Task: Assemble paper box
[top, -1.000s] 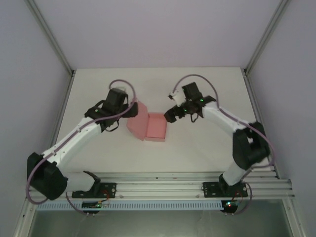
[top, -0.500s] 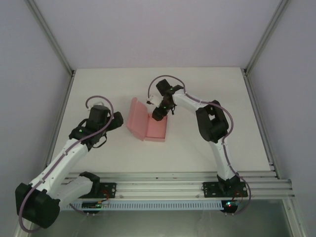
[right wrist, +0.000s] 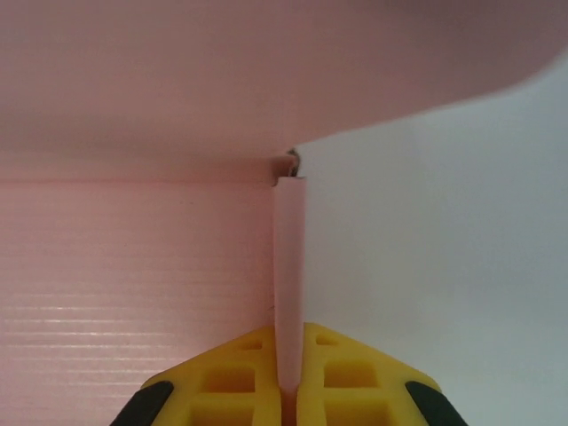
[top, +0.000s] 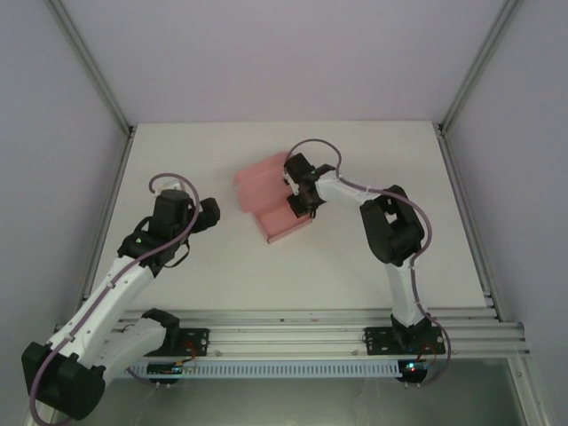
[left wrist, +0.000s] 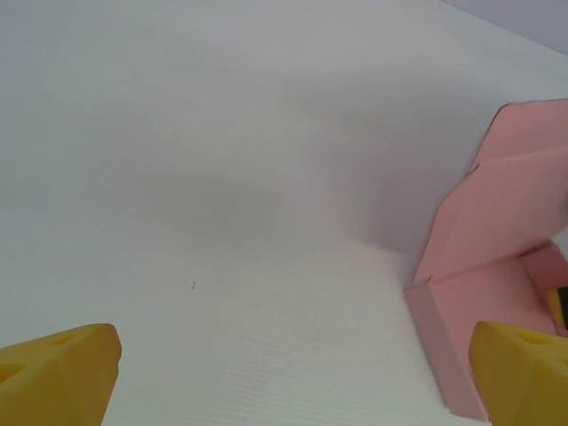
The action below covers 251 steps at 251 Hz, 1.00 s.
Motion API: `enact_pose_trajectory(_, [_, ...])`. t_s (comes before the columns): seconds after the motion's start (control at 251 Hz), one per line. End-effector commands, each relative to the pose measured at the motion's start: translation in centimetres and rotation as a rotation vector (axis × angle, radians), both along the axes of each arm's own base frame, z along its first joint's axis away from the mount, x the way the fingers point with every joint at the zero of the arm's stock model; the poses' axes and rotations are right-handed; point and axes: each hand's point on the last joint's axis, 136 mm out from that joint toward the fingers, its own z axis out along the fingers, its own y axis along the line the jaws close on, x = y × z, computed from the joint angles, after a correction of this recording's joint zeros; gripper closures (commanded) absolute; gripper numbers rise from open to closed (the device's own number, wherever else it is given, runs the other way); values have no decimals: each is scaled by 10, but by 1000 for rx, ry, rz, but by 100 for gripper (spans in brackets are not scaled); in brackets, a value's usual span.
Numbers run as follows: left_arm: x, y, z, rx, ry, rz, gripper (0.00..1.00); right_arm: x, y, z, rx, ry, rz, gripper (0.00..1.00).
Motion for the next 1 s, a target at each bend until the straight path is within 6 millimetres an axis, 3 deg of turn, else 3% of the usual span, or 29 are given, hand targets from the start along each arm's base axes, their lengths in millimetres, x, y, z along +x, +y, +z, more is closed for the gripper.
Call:
enact_pose_trajectory(0.0, [6,1,22,-17,-51,14,1,-20,-49,7,-148,-72,-420,98])
enact_pose_trajectory(0.144, [9,-7,16,-39,-37,-14,0,-46,-45,-8,-144,-29,-437,97])
enact_pose_trajectory(0.239, [13,-16,10,-49,-17,-53,0,-52,-45,-6,-145,-31,-442,95])
enact_pose_trajectory(0.283, [15,-20,9,-55,-10,-69,0,-51,-44,-2,-129,-46,-444,90])
enact_pose_trajectory(0.339, [18,-26,5,-59,1,-98,0,-48,-38,0,-88,-66,-423,73])
enact_pose_trajectory(0.447, [26,-38,4,-58,11,-150,0,-42,-37,9,-54,-93,-421,65])
enact_pose_trajectory(0.551, [37,-49,13,-44,11,-210,0,-36,-37,38,-13,-163,-386,57])
enact_pose_trajectory(0.607, [46,-57,20,-34,-1,-248,0,-29,-32,63,48,-224,-344,44])
enact_pose_trajectory(0.686, [62,-68,27,-13,-5,-292,0,-20,-31,98,127,-304,-305,36])
enact_pose_trajectory(0.71, [66,-71,28,-8,2,-303,0,-17,-31,108,158,-327,-283,28])
enact_pose_trajectory(0.754, [74,-79,27,-13,29,-334,0,-11,-31,125,225,-379,-238,2])
enact_pose_trajectory(0.814, [83,-94,23,-38,67,-405,0,4,-34,147,321,-454,-191,2])
enact_pose_trajectory(0.83, [86,-99,21,-38,75,-428,0,3,-36,140,333,-451,-167,2])
enact_pose_trajectory(0.93, [100,-124,6,-2,118,-596,1,20,-34,153,441,-482,42,1])
enact_pose_trajectory(0.982, [106,-132,-5,30,150,-675,1,24,-36,149,459,-441,133,1])
enact_pose_trajectory(0.998, [107,-135,-8,35,159,-703,0,28,-33,156,475,-440,163,1])
